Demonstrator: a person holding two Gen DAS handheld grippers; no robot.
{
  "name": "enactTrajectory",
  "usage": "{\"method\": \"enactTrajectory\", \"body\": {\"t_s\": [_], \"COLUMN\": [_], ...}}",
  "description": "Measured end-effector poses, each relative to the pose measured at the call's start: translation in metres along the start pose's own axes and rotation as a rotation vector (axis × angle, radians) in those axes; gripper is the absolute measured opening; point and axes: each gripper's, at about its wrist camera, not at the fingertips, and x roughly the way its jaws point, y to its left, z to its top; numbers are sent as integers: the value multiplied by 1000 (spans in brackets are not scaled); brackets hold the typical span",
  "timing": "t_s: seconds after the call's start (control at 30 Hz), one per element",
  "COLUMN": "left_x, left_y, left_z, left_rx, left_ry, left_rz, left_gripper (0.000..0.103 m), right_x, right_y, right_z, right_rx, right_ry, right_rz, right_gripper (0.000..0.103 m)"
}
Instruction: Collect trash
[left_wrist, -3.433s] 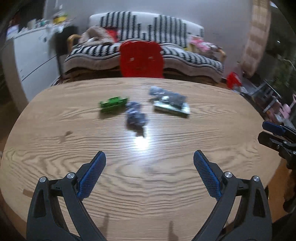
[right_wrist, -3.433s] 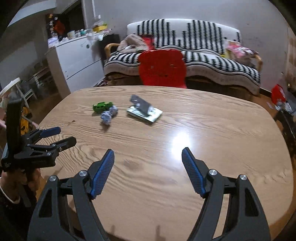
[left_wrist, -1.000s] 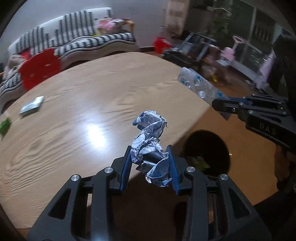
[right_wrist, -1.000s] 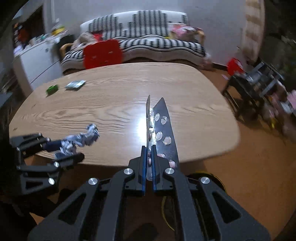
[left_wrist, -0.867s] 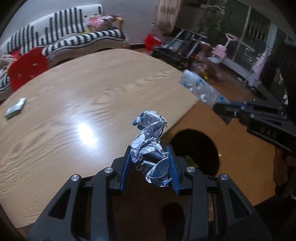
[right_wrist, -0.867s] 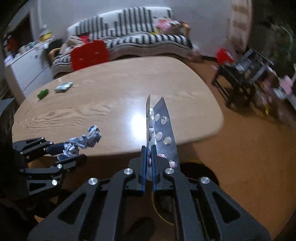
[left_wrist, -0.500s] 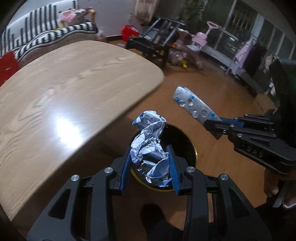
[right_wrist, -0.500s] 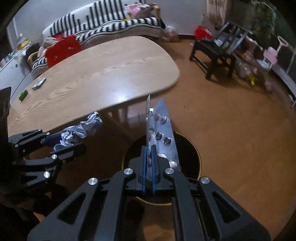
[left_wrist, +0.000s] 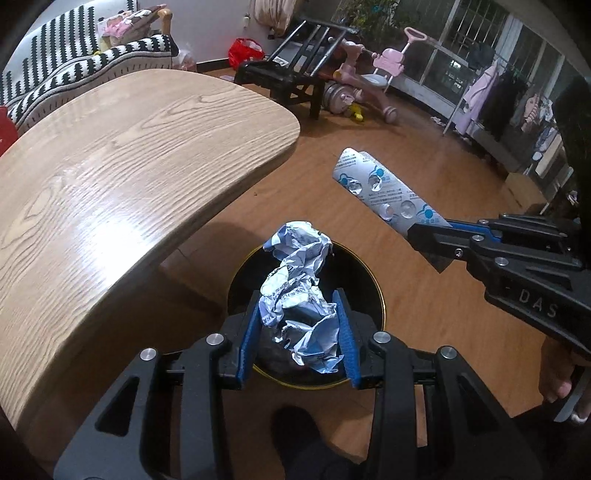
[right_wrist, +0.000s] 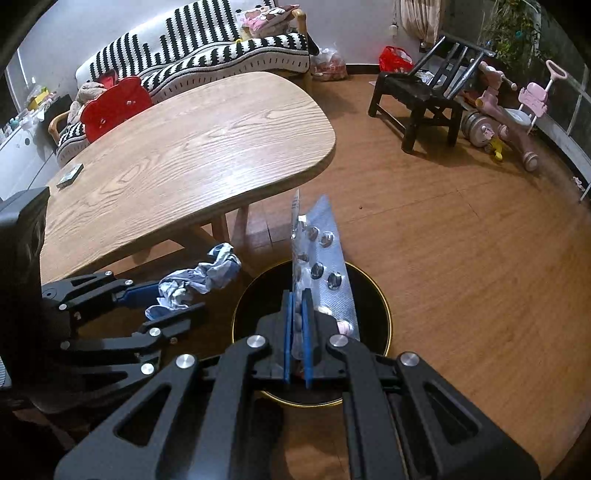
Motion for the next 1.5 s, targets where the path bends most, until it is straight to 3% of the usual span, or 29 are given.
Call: {"method": "enactTrajectory", "body": {"t_s": [0.17,0.23,0.3,0.43,0.47,0.5,0.53,0.57,0.7,0.97,1.17,1.33,1.5], "left_x": [6,12,13,8,4,0,-7,-13,-43,-122,-199,-252,-290], "left_y": [-3,-3,1,4,6,7,10,13,40,161,267,340,404], "left_z": [0,0,0,-2,0,0,1,0,0,-19,-61,-102,-137], "left_rx": [35,48,34,30,30,28,24,21,16,-140,-308,-428,-509], "left_ry": [-5,5,3,-8,-15,-21,-32,-39,-79,-137,-201,-213,-214], "left_rz": [-21,-16,-16,-17,-15,-12,-6,1,36,225,367,456,562], "left_gripper": [44,63,71,78,80,84,88,90,93,94,94,94,94], "right_x": [3,7,9,7,5,2,-4,-8,-12,4,17,27,55], "right_y": [2,1,1,2,5,8,13,17,44,158,273,364,432], "right_z": [2,3,4,6,8,9,13,15,35,80,112,125,129], "right_rx": [3,9,14,20,20,17,10,5,-2,-165,-326,-450,-529], "right_ry": [5,16,27,21,8,-9,-55,-76,-110,-145,-165,-201,-171], "right_rz": [-14,-27,-26,-32,-37,-45,-54,-52,7,114,244,335,367], "right_gripper": [6,6,6,13,30,65,78,81,81,84,84,91,93]}}
